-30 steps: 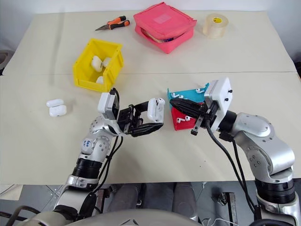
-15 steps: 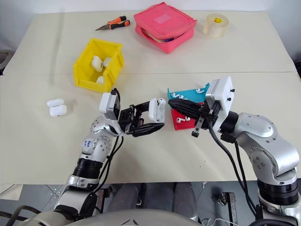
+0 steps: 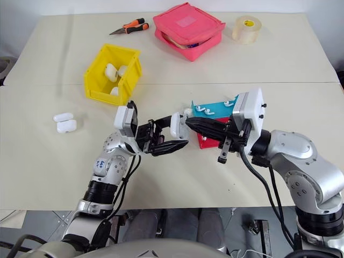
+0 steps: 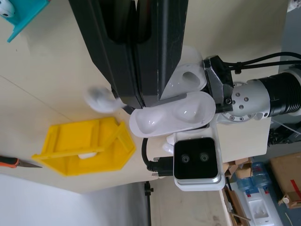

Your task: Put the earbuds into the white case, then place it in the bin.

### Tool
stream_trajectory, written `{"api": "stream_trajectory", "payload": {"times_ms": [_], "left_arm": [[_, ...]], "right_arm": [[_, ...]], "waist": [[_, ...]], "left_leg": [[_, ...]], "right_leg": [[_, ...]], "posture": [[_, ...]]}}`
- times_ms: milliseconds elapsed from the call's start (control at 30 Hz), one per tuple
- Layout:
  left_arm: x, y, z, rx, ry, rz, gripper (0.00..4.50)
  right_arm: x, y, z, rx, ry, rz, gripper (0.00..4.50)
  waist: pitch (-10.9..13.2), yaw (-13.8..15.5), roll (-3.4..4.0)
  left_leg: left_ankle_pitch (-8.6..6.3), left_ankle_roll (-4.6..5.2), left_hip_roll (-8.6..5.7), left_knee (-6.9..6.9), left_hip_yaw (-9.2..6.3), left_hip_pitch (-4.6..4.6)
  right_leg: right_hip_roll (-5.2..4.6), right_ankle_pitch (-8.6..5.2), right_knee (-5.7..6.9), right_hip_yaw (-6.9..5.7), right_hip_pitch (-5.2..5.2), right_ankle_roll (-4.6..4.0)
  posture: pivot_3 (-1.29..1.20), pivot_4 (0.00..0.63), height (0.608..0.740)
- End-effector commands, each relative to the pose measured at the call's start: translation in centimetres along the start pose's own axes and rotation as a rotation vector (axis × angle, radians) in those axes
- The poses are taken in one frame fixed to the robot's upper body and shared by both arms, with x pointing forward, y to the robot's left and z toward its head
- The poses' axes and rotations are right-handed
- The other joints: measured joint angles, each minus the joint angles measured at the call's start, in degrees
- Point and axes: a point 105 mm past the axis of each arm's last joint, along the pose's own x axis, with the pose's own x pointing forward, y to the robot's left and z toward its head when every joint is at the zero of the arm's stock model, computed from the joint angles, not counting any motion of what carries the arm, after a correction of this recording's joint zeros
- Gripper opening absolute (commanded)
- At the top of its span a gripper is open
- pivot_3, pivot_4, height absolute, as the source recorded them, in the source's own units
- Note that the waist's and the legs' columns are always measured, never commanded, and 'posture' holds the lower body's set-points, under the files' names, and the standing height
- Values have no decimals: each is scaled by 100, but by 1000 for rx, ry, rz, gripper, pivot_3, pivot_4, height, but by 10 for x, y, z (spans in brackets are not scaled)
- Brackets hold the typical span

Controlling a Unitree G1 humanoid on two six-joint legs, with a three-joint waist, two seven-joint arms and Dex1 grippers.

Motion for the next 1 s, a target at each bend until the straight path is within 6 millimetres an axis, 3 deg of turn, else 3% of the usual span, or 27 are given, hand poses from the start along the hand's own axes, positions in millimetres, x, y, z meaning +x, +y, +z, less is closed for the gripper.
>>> {"api": "stream_trajectory", "payload": {"times_ms": [33, 267, 500, 600, 767, 967, 1000], "left_arm": [[2, 0, 3, 19, -10, -2, 2866], [0, 1, 5, 24, -12, 3, 2866], [-16, 3, 13, 51, 11, 46, 2866], [-30, 0, 17, 76, 50, 59, 2866], [-54, -7, 27, 98, 100, 102, 2866], [-60, -11, 32, 110, 109, 115, 2866], [-59, -11, 31, 109, 103, 114, 2866]], "right_arm": [[-1, 7, 5, -17, -8, 29, 26], [-9, 6, 5, -14, -3, 39, 26], [-30, -14, 5, 18, -26, -76, 26], [-49, -23, -5, -16, 18, -149, 626], [-85, -30, -29, -179, 165, -225, 2319], [-125, -33, -45, -245, 296, -247, 4404], [-133, -34, -50, -245, 321, -254, 4459]], "waist": [[0, 1, 0], [0, 1, 0], [0, 1, 0], [0, 1, 0], [0, 4, 0], [0, 6, 0], [0, 4, 0]], "left_leg": [[0, 0, 0, 0, 0, 0], [0, 0, 0, 0, 0, 0], [0, 0, 0, 0, 1, 0], [0, 0, 0, -1, 1, 0], [-2, 4, -2, -4, 5, 0], [-2, 4, 0, 0, 6, 3], [-2, 4, 0, -1, 7, 8]], "right_leg": [[0, 0, 0, 0, 0, 0], [0, 0, 0, 0, 0, 0], [0, 0, 0, 0, 0, 0], [0, 0, 0, 0, 0, 0], [0, 0, -1, 3, 0, 0], [0, 1, 0, 4, 4, 2], [0, 1, 0, 4, 9, 2]], "posture": [[0, 150, 740], [0, 150, 740], [0, 150, 740], [0, 150, 740], [0, 150, 740], [0, 150, 740], [0, 150, 740]]}}
